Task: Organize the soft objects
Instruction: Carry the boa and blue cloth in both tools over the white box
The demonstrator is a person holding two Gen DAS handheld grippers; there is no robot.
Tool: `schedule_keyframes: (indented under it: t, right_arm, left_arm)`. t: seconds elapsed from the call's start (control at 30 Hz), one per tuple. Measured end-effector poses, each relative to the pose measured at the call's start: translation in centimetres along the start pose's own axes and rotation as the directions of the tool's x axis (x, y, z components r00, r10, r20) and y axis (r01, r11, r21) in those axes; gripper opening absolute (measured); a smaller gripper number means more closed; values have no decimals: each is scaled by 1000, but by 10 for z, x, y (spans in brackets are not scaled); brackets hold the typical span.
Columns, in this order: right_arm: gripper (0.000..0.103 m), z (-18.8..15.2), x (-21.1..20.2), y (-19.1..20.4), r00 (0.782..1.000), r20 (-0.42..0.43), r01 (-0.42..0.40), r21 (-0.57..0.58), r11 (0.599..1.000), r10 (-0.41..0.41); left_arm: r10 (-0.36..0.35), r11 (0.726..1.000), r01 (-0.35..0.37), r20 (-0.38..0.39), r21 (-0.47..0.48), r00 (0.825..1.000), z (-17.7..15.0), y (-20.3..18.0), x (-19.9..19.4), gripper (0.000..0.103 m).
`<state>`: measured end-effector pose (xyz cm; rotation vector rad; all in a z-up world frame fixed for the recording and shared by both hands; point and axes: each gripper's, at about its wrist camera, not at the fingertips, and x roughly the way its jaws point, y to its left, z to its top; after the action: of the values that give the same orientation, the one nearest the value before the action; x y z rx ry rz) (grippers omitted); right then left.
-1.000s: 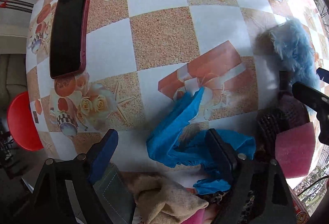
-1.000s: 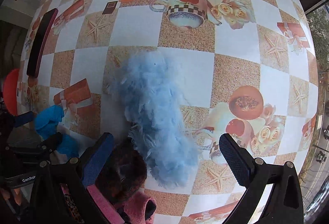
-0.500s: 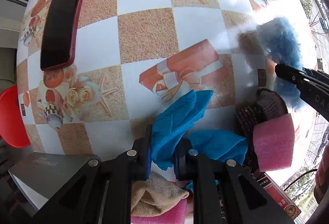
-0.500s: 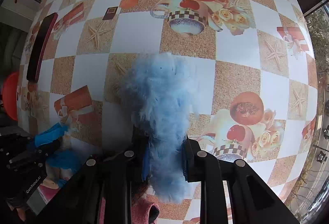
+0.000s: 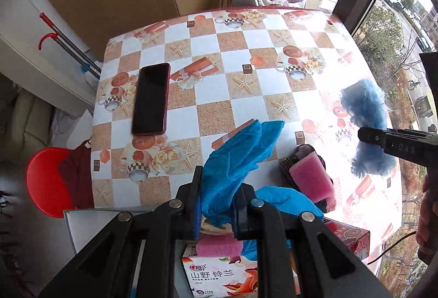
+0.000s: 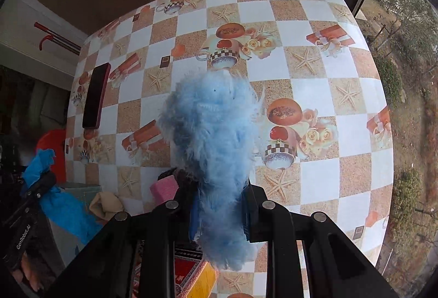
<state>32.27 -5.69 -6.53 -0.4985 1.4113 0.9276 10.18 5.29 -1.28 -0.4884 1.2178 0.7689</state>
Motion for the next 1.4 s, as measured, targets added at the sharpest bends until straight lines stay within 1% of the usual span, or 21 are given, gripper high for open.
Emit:
schedule_keyframes:
  t: [0.1, 0.2, 0.3, 0.57, 0.77, 0.97, 1.2, 1.4]
  right_arm:
    - [26, -11, -15, 11, 1000, 15, -23, -13, 1000, 23]
    - [26, -19, -26, 25, 999, 24, -46, -28, 999, 47]
    - [26, -24, -34, 39, 997, 37, -64, -51, 997, 66]
    - [26, -35, -60, 92, 990, 59, -119, -162, 980, 130]
    - [26, -46, -69, 129, 985, 57, -146, -240, 960, 164]
    - [26, -61, -71, 156, 983, 43, -160, -295, 942, 180]
    - [26, -79, -67, 177, 981, 27, -171, -323, 931, 190]
    - [26, -94, -70, 189, 982, 36, -163, -325, 932, 184]
  left_arm:
    - [-3, 1000, 4, 39, -21, 999, -11, 4, -30, 18]
    - [-4, 1000, 5, 61, -31, 998, -28, 7, -50, 18]
    - [17, 999, -14, 84, -33, 996, -43, 8, -65, 18]
    - [38, 997, -28, 143, -73, 989, -69, 19, -96, 18]
    - [50, 994, -32, 167, -109, 985, -88, 30, -107, 18]
    - [65, 987, -36, 181, -160, 981, -106, 47, -114, 18]
    - [74, 981, -37, 189, -190, 979, -127, 63, -121, 18]
    - [52, 980, -15, 180, -199, 982, -146, 73, -119, 18]
